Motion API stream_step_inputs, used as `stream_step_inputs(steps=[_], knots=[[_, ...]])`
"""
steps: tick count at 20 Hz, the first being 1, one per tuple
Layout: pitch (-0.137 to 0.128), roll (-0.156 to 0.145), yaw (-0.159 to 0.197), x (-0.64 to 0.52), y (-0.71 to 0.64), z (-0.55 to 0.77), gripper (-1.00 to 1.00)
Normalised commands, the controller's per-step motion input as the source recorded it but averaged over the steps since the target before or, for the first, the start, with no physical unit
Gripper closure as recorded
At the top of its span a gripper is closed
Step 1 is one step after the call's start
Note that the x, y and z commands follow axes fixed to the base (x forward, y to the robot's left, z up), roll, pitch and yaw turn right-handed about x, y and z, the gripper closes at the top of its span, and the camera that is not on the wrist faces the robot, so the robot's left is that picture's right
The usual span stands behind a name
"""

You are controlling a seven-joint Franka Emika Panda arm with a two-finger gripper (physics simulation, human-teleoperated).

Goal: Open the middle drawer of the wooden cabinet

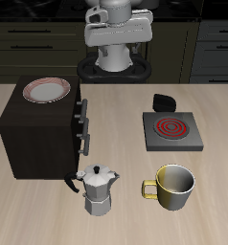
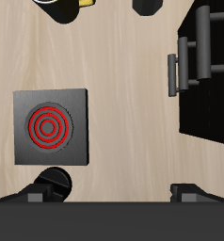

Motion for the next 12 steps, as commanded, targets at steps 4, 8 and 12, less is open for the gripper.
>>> stream_step_inputs(steps=[4, 8, 12], knots=[[-0.030, -0.063, -0.020, 0.07, 0.17, 0.03, -1.00], [-0.047, -0.102, 0.059, 0.17, 0.41, 0.05, -1.00], [-0.028, -0.077, 0.077, 0.27, 0.35, 0.17, -1.00]])
